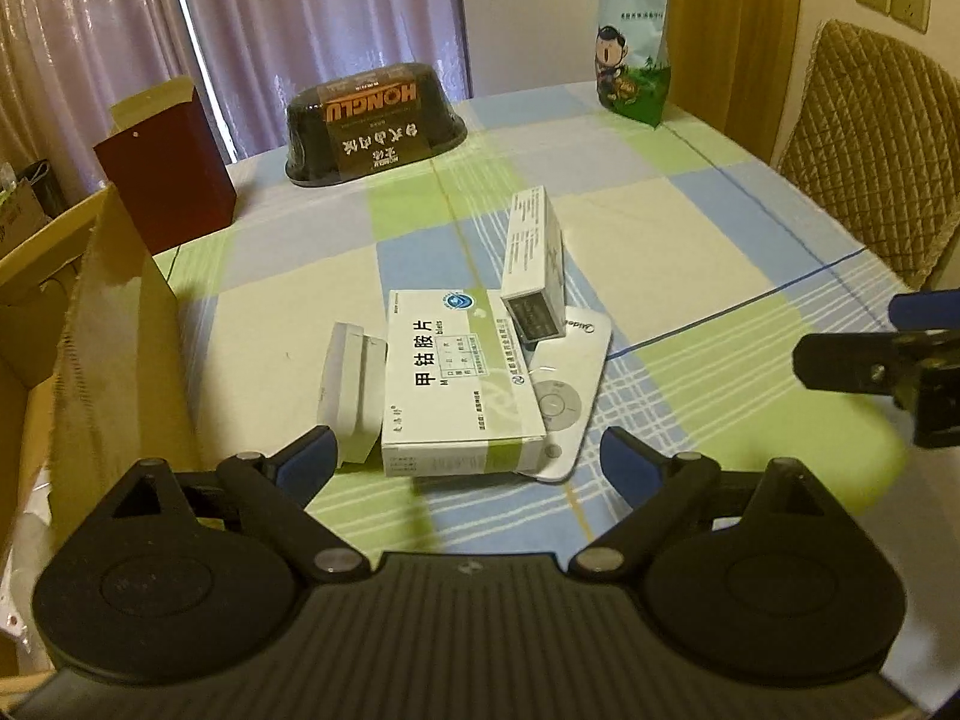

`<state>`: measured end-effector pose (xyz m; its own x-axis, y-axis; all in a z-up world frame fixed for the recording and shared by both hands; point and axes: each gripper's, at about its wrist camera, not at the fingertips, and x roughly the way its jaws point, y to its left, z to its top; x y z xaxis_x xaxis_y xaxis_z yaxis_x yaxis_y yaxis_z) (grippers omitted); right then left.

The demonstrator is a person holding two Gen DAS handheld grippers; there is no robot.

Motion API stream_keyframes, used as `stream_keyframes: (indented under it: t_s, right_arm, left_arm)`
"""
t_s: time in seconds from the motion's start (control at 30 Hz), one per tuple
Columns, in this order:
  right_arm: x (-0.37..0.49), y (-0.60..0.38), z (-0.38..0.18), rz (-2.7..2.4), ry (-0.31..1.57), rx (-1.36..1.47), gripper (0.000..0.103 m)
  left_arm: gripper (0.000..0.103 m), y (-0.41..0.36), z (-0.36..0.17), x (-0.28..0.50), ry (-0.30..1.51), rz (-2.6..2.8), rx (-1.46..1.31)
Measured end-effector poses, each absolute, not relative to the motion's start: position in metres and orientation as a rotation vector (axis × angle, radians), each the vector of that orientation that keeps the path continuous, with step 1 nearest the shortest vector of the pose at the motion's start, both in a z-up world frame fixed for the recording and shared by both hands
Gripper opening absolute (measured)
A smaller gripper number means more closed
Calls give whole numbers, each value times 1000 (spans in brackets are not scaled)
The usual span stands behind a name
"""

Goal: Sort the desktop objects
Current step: 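Grasp the white medicine box with the left tool while the right tool grasps the white Midea remote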

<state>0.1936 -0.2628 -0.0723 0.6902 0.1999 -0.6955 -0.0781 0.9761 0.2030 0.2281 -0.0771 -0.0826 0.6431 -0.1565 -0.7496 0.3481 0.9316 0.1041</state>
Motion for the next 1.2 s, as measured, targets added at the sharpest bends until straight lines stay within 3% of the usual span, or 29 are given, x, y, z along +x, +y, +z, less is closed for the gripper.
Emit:
stream_keyframes:
  t_s: [0.2,0.57,1.2]
  right_arm:
    - [203,-265,-83,162,804,175,102]
    - [212,-260,-94,169,823,173,102]
    - [228,-238,-88,198,828,153,102]
  left_arm:
    - [90,-79,-103,242,839,-265,242]
    - [69,-81,-117,254,858,-256,232]
    - [67,-64,-111,179,902,-302,217]
